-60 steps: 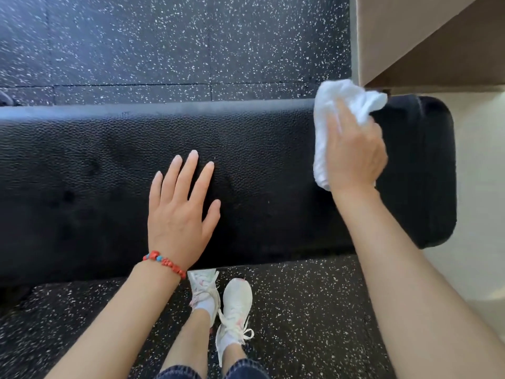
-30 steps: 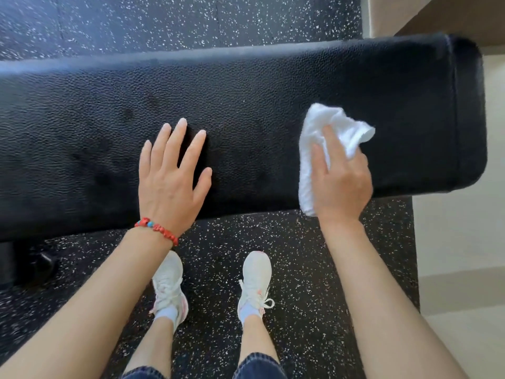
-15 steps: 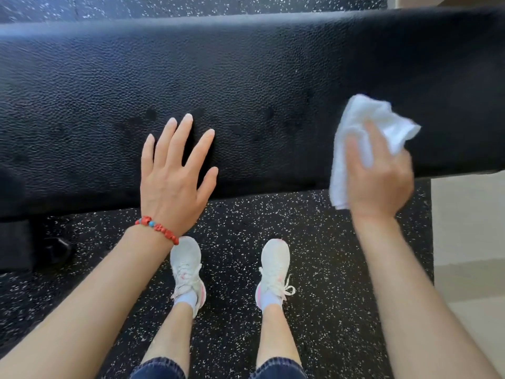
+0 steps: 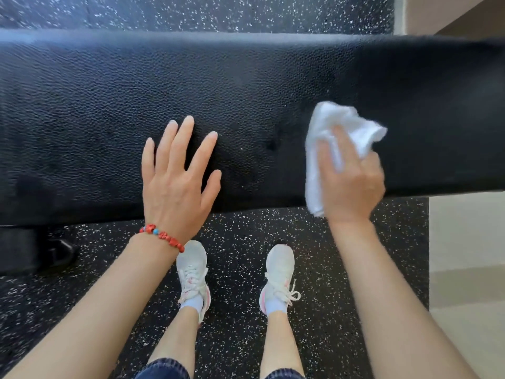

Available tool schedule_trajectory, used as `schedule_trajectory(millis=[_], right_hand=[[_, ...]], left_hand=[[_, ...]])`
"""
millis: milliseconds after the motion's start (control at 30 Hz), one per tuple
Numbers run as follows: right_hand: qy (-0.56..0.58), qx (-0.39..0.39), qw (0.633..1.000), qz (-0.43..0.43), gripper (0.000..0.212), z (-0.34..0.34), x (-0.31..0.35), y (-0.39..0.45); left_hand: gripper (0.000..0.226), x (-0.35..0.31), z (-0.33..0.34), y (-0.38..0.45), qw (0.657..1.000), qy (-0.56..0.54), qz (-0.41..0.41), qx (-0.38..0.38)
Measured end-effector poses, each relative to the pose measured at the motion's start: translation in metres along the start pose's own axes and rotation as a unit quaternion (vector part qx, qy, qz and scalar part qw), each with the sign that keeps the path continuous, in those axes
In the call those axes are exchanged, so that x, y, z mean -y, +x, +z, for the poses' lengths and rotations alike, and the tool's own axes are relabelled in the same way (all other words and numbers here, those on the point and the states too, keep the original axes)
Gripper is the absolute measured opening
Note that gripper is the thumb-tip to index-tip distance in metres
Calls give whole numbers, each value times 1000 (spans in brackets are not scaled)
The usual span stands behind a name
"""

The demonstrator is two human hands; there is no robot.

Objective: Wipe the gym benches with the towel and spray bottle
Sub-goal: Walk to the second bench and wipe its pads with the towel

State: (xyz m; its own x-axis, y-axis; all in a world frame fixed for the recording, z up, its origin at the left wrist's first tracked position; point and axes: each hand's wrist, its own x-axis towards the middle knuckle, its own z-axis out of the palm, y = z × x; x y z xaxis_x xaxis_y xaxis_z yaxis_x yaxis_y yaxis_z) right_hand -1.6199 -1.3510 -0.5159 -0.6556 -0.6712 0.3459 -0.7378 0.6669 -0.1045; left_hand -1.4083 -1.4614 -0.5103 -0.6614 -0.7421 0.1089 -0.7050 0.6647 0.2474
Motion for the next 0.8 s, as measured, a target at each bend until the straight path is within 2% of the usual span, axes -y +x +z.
schedule_trajectory(millis=[100,133,167,267,333,367,400,433,533,600,667,800], right_hand=[[46,48,974,219,33,-1,3,9],[53,46,970,233,34,-1,15,8],[57,44,976,204,34,-1,30,5],[68,23,997,28,30,-2,75,-3],[58,17,997,-55,23,-1,79,-2],[40,25,997,-68,21,-1,72,3],[20,42,997,-55,21,1,61,10],[13,70,997,-3,24,1,51,20],[63,121,972,192,36,7,32,46],[67,100,969,217,38,10,36,46],[49,91,976,193,38,9,57,46],[62,63,995,-35,28,16,96,45]], left_hand=[[46,24,-3,5,1000,11,-24,-7],[46,29,-2,6,1000,11,-28,-6],[46,31,-1,6,999,10,-30,-4],[46,26,1,6,999,2,-41,-1],[46,23,-1,6,998,-8,-54,4],[46,23,-3,7,998,-13,-54,7],[46,24,-5,9,999,-16,-49,11],[46,26,-7,9,999,-16,-42,15],[48,38,-11,11,999,-13,-27,15],[48,47,-13,14,999,-8,-34,9],[49,53,-12,17,999,-1,-43,9],[48,54,-8,18,999,10,-46,16]])
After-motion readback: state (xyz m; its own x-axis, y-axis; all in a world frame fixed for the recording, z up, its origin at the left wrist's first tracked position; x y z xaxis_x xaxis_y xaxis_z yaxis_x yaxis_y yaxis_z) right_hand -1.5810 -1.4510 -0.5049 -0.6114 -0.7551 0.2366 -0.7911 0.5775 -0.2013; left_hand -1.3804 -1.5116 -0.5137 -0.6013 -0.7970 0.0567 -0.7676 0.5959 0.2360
